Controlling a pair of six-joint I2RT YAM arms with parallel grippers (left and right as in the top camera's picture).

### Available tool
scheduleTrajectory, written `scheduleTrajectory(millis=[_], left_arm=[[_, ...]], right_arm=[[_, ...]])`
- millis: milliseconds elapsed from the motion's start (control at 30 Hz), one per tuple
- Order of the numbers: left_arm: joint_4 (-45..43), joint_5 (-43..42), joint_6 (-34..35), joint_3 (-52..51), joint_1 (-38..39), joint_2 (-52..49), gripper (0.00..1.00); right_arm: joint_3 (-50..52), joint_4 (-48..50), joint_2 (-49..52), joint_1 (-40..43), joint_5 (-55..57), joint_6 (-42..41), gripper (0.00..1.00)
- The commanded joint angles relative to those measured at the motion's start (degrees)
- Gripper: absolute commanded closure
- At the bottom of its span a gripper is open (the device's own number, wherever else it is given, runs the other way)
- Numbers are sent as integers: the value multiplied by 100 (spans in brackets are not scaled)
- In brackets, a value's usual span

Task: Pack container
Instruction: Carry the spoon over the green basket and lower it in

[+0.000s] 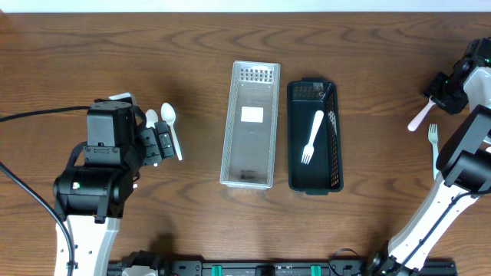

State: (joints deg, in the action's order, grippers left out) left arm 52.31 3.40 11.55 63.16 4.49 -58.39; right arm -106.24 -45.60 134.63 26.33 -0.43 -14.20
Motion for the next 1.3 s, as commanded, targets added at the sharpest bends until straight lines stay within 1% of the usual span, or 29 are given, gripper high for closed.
scheduleTrajectory(millis=[0,133,233,300,367,467,567,700,800,933,1067,1267], left_arm=[[17,66,-98,111,-46,9,2],[17,66,-98,111,-46,9,2],[17,66,-98,109,-46,9,2],[17,66,-98,109,-46,9,2],[17,66,-98,109,-46,9,2],[17,66,-98,111,-46,9,2],[17,66,-98,111,-46,9,2],[17,66,-98,111,-46,9,2],[17,66,-98,109,-46,9,2],[17,66,-98,109,-46,9,2],[17,66,-98,111,-46,9,2],[17,68,-98,111,-46,9,2]], right_arm=[[33,-22,149,-48,-44,13,51],[33,39,149,-48,-44,11,56],[33,79,149,-48,-44,11,61],[33,90,149,-48,-44,11,62],[33,105,149,-48,-44,11,66],[33,111,149,-48,-44,11,69],[33,109,149,-48,-44,11,76],[33,109,149,-48,-46,11,80],[33,101,146,-48,-46,9,90],[31,-11,109,-48,-44,-57,99],[26,-142,-48,-68,24,-55,99],[26,-411,-715,-264,175,-48,99]])
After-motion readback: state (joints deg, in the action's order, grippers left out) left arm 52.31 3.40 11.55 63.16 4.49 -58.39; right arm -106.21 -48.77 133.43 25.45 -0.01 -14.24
